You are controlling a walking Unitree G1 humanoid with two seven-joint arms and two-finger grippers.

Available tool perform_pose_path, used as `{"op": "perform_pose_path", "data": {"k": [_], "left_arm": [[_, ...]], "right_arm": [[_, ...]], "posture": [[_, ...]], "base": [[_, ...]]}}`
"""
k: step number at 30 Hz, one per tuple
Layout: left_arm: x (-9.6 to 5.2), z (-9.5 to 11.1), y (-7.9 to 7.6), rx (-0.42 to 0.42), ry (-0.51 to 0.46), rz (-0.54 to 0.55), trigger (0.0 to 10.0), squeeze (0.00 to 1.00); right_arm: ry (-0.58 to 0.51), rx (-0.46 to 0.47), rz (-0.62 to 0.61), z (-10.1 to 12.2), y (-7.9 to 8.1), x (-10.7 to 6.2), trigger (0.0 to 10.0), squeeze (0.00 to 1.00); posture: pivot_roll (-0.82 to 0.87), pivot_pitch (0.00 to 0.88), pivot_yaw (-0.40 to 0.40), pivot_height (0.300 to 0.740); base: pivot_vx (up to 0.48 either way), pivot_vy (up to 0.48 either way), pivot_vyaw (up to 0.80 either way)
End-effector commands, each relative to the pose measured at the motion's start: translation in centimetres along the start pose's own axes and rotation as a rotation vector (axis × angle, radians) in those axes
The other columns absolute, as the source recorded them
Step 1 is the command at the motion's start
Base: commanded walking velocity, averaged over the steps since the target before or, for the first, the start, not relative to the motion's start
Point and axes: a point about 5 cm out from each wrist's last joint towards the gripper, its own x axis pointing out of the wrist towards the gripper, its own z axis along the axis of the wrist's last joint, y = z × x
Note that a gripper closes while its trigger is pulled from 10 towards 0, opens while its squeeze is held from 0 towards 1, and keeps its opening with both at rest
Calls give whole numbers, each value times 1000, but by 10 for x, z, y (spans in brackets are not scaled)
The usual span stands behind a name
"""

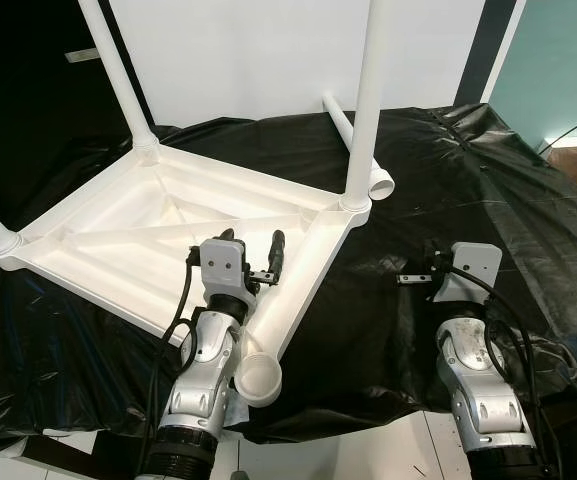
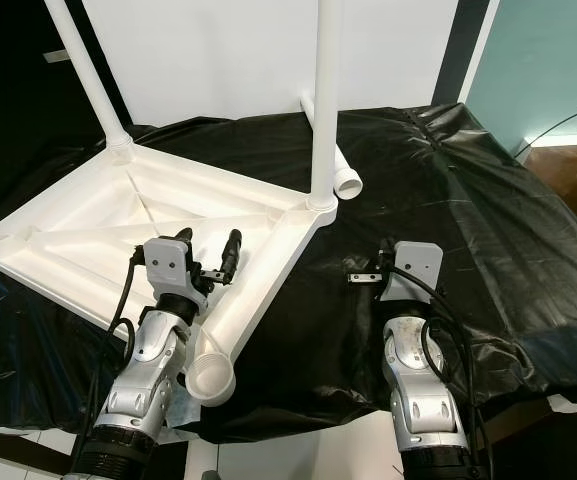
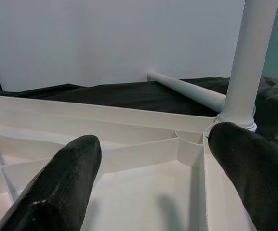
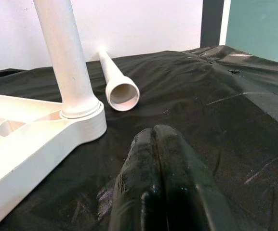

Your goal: Building children table

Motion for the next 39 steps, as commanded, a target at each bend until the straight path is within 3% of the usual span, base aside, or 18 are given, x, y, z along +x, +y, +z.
{"op": "perform_pose_path", "data": {"k": [1,11,15,17,21,22,23,28,32,35,36,37,39], "left_arm": [[-1,1,1,2,-14,-19,10000,0],[-1,-1,0,35,-3,-23,10000,0],[3,-10,5,105,70,-23,10000,0],[6,-17,12,151,133,-32,10000,0],[8,-22,18,178,197,-59,10000,0],[9,-23,20,169,227,-87,10000,67],[10,-23,20,140,249,-129,10000,224],[8,-20,19,18,265,-252,10000,341],[4,-20,14,-53,291,-332,10000,349],[-15,-14,-1,-182,347,-627,10000,329],[-20,-12,-4,-195,355,-694,10000,318],[-20,-12,-4,-195,355,-694,10000,318],[-34,-8,-5,-176,394,-862,10000,298]], "right_arm": [[-5,0,10,1,2,1,10000,0],[14,-13,25,-2,0,2,10000,0],[60,-23,63,-6,2,7,10000,0],[103,16,83,-8,1,13,10000,0],[123,27,87,-8,-1,17,10000,0],[124,18,84,-7,-3,18,10000,0],[125,12,80,-8,-4,18,10000,0],[135,10,81,-10,-2,15,10000,0],[141,13,85,-11,0,14,10000,0],[155,15,91,-13,2,12,10000,0],[157,15,92,-14,2,12,10000,0],[157,15,92,-14,2,12,10000,0],[164,11,88,-15,0,13,10000,0]], "posture": [[-57,0,22,740],[-60,0,15,740],[-60,0,16,740],[-58,0,17,740],[-56,0,22,740],[-56,0,22,740],[-55,0,22,740],[-55,0,26,740],[-56,0,27,740],[-58,0,28,740],[-58,0,28,740],[-58,0,28,740],[-60,0,30,740]], "base": [[0,0,0],[0,0,0],[0,0,0],[0,0,0],[0,0,0],[0,0,0],[0,0,0],[0,0,0],[0,0,0],[0,0,0],[0,0,0],[0,0,0],[0,0,0]]}}
